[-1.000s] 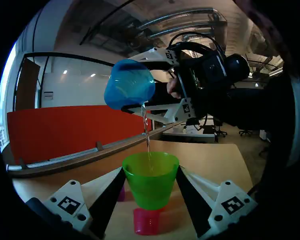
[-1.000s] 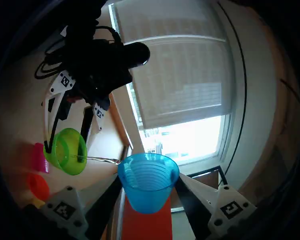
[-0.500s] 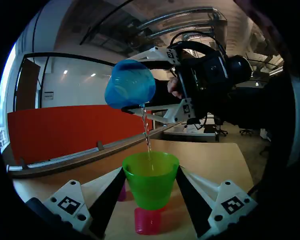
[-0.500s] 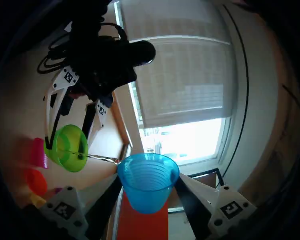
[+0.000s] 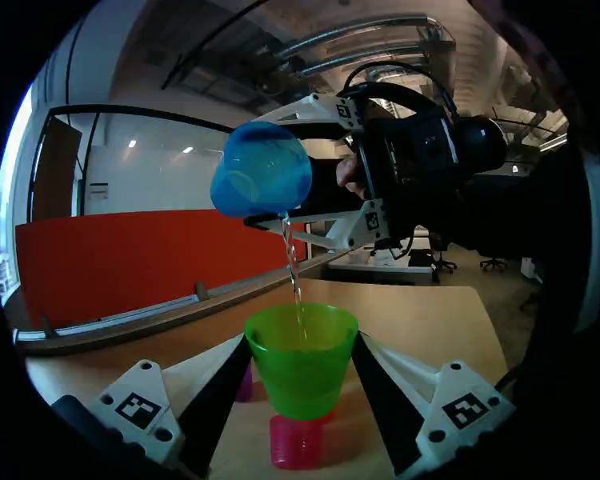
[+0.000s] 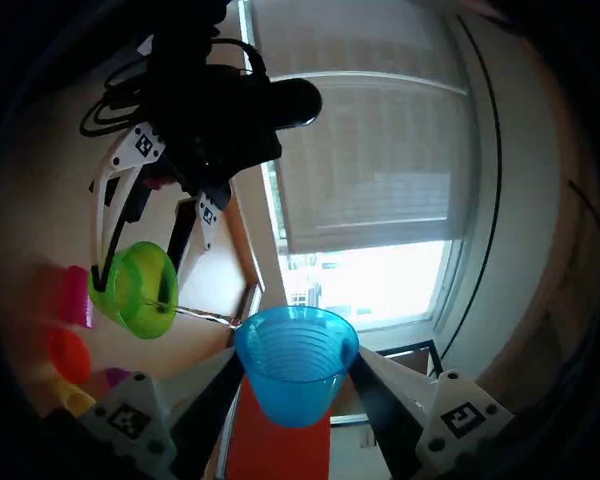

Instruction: Pour water

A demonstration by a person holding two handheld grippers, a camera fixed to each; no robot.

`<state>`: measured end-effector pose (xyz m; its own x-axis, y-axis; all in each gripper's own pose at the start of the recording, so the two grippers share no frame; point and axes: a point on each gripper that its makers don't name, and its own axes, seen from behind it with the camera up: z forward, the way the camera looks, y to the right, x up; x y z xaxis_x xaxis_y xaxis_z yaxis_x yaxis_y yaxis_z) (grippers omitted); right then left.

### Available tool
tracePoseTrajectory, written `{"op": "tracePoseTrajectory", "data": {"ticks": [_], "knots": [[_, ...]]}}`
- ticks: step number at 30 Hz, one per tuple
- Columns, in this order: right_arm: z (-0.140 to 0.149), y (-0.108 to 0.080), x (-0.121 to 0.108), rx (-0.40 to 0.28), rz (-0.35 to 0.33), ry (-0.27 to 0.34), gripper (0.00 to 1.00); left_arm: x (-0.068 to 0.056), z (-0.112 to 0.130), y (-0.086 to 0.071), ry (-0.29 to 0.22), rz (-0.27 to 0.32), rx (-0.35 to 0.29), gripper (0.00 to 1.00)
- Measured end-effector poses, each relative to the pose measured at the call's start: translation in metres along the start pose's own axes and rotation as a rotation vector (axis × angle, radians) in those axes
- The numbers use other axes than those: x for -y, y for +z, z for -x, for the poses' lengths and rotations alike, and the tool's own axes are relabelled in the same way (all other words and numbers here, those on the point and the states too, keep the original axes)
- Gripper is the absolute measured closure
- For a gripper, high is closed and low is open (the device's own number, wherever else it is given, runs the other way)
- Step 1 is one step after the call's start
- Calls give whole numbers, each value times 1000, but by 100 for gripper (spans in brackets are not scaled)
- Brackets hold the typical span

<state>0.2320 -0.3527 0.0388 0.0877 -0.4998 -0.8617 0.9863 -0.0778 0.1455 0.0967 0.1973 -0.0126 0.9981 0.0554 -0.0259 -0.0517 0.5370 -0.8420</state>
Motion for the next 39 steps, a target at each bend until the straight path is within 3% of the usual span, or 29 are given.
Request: {"op": "tracePoseTrajectory", "data": {"ticks": [27, 39], "knots": [[-2, -1, 2, 17, 9, -83, 11, 1, 2, -2, -1, -4, 4, 14], [-4, -2, 2, 15, 10, -81, 11, 2, 2, -1, -2, -4, 4, 14]]}}
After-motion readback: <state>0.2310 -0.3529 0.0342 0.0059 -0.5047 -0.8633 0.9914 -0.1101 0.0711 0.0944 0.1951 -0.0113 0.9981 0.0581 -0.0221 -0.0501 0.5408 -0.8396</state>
